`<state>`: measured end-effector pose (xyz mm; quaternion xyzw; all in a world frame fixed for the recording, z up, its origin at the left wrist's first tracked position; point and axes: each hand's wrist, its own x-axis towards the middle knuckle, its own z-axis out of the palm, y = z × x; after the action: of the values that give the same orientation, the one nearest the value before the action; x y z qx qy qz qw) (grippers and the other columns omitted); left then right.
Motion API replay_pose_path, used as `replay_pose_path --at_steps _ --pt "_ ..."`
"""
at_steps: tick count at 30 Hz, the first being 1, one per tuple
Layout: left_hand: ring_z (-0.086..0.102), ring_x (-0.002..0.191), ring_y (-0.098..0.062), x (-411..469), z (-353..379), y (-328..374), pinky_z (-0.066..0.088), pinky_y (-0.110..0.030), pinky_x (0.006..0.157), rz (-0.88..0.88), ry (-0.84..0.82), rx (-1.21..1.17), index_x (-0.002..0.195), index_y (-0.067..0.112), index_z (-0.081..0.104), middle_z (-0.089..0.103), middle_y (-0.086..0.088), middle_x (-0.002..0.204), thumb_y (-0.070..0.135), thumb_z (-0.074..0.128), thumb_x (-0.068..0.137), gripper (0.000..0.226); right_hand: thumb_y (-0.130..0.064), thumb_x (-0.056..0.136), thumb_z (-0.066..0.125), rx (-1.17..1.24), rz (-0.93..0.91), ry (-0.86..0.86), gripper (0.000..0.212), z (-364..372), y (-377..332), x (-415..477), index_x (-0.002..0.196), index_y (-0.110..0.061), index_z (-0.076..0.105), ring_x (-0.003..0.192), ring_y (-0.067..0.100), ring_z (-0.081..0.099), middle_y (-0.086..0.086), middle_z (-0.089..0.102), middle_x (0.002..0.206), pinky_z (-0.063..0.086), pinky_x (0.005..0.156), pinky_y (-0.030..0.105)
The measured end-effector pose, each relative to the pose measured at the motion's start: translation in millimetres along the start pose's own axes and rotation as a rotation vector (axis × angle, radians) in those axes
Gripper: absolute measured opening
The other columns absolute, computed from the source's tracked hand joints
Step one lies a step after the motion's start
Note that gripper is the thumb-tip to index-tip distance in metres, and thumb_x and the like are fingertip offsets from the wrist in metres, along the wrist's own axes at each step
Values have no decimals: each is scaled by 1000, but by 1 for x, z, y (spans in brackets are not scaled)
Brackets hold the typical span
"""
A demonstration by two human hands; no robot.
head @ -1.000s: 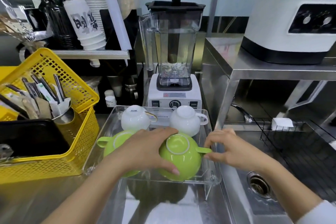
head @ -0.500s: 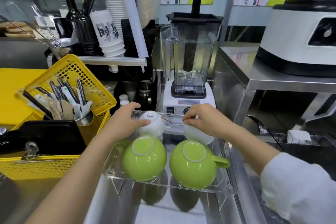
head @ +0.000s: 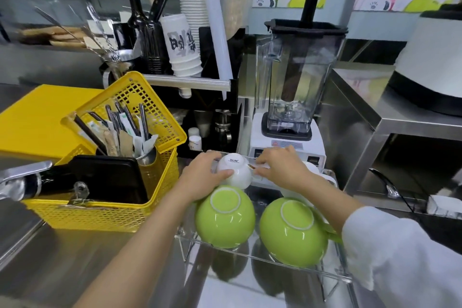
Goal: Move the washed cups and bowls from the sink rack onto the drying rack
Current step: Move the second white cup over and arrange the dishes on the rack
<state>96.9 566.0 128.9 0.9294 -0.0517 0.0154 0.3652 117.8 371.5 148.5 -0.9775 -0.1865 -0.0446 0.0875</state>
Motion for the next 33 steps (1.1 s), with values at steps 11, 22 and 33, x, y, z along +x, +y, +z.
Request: replay_pose_path --at_steps 11,22,33 --pt "7 143 -18 -62 -34 -4 9 -36 115 -11 -429 364 145 38 8 16 4 155 77 66 47 120 -63 68 65 383 -27 -511 53 -23 -32 -39 104 -26 53 103 11 57 -14 55 102 45 87 28" --pt "31 128 -10 -76 2 -4 -3 -39 118 180 -84 414 136 28 30 43 11 123 84 47 41 111 -45 71 73 493 -21 -577 44 -16 -50 -38 107 -23 59 101 15 61 -3 67 111 50 91 32" --pt "22 137 -22 -82 14 -7 5 -58 114 501 357 334 139 21 26 37 -9 142 74 62 52 108 -6 66 80 1098 148 -367 52 -30 -53 -42 110 -11 53 73 13 65 4 65 90 53 55 19"
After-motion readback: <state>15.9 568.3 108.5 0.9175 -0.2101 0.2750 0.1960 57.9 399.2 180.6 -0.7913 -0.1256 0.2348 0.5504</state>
